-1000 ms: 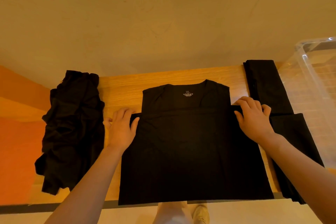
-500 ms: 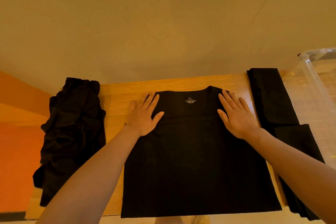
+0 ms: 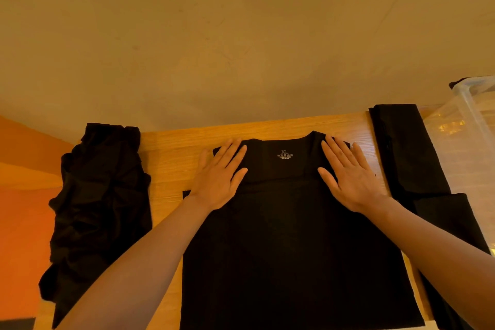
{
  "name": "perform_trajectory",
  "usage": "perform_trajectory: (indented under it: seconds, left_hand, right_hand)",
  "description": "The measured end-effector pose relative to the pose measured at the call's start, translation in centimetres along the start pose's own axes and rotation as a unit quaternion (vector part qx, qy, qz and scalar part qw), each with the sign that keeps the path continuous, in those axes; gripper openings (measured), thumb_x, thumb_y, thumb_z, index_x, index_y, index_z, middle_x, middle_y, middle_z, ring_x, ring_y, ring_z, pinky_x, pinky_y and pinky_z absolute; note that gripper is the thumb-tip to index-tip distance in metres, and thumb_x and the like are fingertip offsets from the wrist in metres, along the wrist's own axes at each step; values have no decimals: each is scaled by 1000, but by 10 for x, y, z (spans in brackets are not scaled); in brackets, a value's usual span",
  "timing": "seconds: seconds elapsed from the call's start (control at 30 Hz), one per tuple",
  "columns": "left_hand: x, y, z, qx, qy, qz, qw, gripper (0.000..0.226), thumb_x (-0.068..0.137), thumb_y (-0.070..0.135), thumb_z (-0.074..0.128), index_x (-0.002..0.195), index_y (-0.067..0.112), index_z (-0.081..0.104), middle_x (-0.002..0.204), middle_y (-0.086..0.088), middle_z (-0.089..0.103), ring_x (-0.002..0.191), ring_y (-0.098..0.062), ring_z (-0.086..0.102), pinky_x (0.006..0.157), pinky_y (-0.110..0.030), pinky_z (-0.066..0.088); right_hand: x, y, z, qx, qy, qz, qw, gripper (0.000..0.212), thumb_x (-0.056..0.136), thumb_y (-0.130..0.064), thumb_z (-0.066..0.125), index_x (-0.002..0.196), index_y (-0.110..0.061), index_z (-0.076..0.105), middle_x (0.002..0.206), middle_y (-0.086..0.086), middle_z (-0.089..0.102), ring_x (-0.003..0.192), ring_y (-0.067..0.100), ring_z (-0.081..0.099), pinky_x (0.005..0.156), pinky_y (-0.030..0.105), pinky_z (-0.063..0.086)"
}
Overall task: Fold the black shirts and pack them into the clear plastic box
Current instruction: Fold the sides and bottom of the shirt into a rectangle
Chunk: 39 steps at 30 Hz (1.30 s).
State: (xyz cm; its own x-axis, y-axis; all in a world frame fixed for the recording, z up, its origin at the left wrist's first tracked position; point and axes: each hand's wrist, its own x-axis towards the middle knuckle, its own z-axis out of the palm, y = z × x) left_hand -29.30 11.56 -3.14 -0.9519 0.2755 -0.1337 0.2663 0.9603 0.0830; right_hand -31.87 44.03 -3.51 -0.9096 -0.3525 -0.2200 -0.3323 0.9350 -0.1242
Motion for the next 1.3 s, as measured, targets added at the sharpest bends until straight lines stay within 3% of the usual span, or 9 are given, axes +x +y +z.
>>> perform_trajectory:
  seconds: [0.1, 0.2, 0.3, 0.4, 0.57, 0.77, 0.97, 1.1, 1.3]
  left_hand:
    - [12, -5, 3, -44, -47, -73, 995, 71, 91, 68, 3, 152, 33, -8, 159, 9, -16, 146, -13, -19, 115, -49, -4]
    - [17, -8, 1, -41, -74, -86, 993, 75, 86, 75, 2, 148, 37, -20, 156, 12, -26, 144, -14, -26, 114, -51, -8]
    - [8, -13, -6, -82, -50, -70, 993, 74, 88, 71, 2, 152, 35, -9, 161, 9, -11, 147, -14, -14, 115, -49, 1]
    - [-14, -27, -16, -100, 8, -75, 992, 69, 93, 61, 11, 152, 25, 23, 157, 3, 24, 145, -17, 19, 109, -43, 14]
    - [-56, -67, -23, -65, 4, -40, 997, 59, 88, 58, 29, 120, 21, 62, 126, 2, 57, 119, -20, 49, 95, -37, 21]
    - [-69, -74, -33, -140, -51, -126, 981, 5, 88, 38, 65, 88, 34, 61, 105, 12, 55, 110, -11, 46, 90, -31, 16]
    - [-64, -70, -38, -178, -115, -147, 966, 22, 89, 27, 66, 81, 39, 50, 90, 12, 60, 92, -8, 53, 103, -38, 24]
    - [-65, -73, -38, -253, -129, -179, 942, 36, 84, 23, 73, 113, 33, 56, 93, 12, 62, 92, -9, 61, 103, -47, 40]
    - [-61, -70, -64, -266, -103, -206, 936, 4, 88, 30, 68, 91, 29, 66, 92, 12, 63, 99, -12, 57, 107, -45, 35]
  right_hand:
    - [4, 1, 1, 16, 5, 11, 1000, 70, 94, -60, 0, 152, -21, -1, 160, -4, -9, 145, 8, -19, 119, 39, -11]
    - [6, 4, -1, 11, -4, 10, 1000, 71, 93, -60, -3, 152, -21, -5, 159, -4, -13, 144, 8, -23, 118, 36, -15]
    - [-1, 10, -11, 36, 20, -7, 999, 66, 98, -54, 10, 153, -18, 7, 161, -1, -2, 148, 11, -10, 121, 37, -5]
    - [-16, 24, -28, 63, 44, -24, 997, 56, 100, -35, 42, 149, -10, 29, 157, 6, 24, 144, 22, 23, 117, 37, 21]
    - [-35, 45, -51, 54, -45, -21, 997, 46, 91, -20, 58, 135, -17, 45, 134, 1, 47, 120, 18, 48, 96, 30, 48]
    - [-29, 45, -60, -20, -98, 10, 995, 27, 90, -23, 59, 116, -15, 57, 109, 0, 55, 95, 13, 54, 83, 26, 47]
    - [-21, 43, -66, -3, -128, 62, 990, 11, 88, -24, 61, 94, -17, 55, 98, 1, 51, 83, 15, 53, 71, 28, 50]
    - [-26, 47, -67, 69, -132, 108, 983, 15, 91, -22, 61, 105, -18, 57, 96, 1, 58, 81, 14, 58, 75, 32, 55]
    - [-38, 60, -72, 138, -93, 91, 982, 24, 91, -18, 63, 114, -14, 67, 101, -2, 64, 81, 4, 59, 70, 16, 47]
